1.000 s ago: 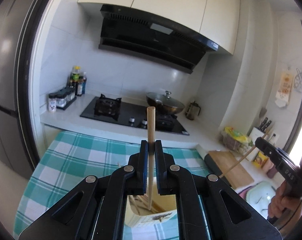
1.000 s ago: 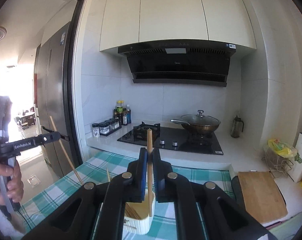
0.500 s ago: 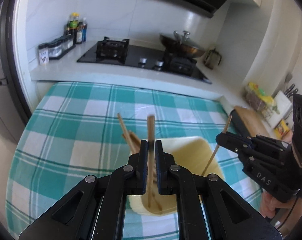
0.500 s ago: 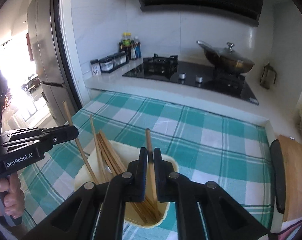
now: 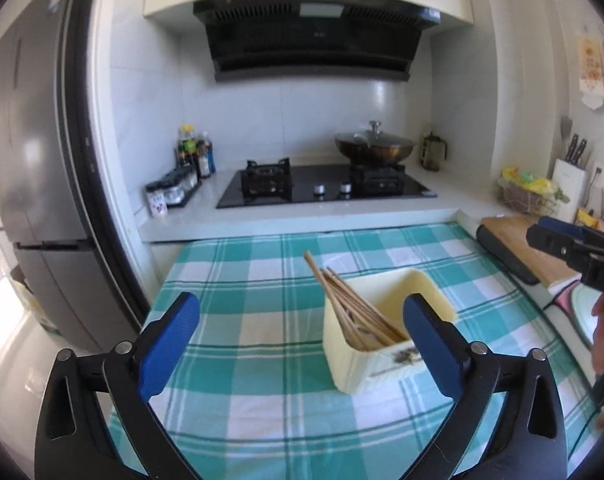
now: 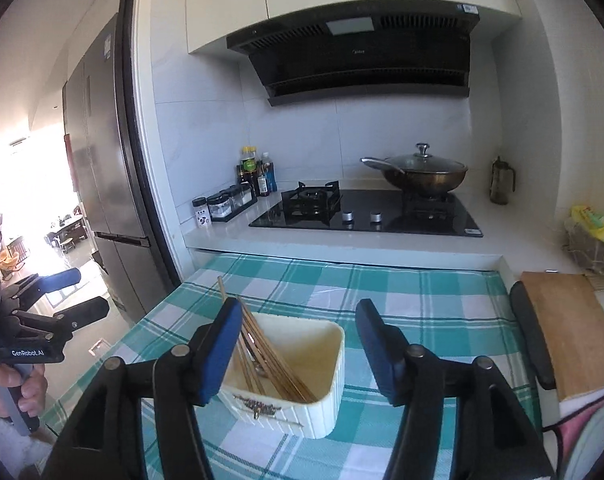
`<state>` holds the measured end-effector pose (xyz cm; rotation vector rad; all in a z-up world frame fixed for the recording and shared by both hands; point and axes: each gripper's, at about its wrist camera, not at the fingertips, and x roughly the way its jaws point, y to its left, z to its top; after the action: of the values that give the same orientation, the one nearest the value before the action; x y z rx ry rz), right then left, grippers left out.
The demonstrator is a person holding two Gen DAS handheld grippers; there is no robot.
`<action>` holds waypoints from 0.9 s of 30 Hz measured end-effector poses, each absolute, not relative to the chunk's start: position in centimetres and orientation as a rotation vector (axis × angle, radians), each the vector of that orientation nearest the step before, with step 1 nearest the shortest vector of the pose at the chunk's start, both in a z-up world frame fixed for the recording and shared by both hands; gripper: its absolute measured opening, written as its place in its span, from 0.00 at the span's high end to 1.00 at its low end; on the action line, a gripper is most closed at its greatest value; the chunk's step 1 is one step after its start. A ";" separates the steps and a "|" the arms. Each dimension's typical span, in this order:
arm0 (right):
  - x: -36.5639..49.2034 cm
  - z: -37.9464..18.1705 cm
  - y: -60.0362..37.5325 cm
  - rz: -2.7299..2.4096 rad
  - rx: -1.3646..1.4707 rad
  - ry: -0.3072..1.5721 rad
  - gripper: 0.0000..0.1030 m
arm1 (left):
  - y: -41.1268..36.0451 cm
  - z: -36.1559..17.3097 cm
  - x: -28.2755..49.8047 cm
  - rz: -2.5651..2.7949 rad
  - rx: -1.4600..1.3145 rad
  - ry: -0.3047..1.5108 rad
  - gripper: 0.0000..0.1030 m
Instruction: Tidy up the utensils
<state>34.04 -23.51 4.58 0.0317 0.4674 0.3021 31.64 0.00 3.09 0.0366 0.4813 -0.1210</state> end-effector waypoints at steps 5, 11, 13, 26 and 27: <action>26.6 5.4 -23.6 0.249 -0.001 0.426 0.14 | -1.9 2.8 25.9 -0.131 0.041 0.526 0.00; 20.3 4.1 -24.2 0.132 -0.003 0.470 0.12 | -2.6 2.2 20.6 -0.076 0.021 0.521 0.00; 18.6 3.7 -24.3 0.094 -0.010 0.479 0.12 | -2.6 2.0 19.3 -0.045 0.030 0.515 0.00; 13.2 4.2 -22.0 0.089 -0.032 0.502 0.12 | -2.1 2.4 14.4 0.018 0.024 0.535 0.00; 12.9 4.4 -21.7 0.088 -0.040 0.500 0.12 | -1.9 2.6 14.0 0.010 0.005 0.540 0.00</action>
<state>12.91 -21.70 4.44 -0.0396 0.4998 0.0885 14.02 -1.90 2.61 0.0052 0.5397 0.0097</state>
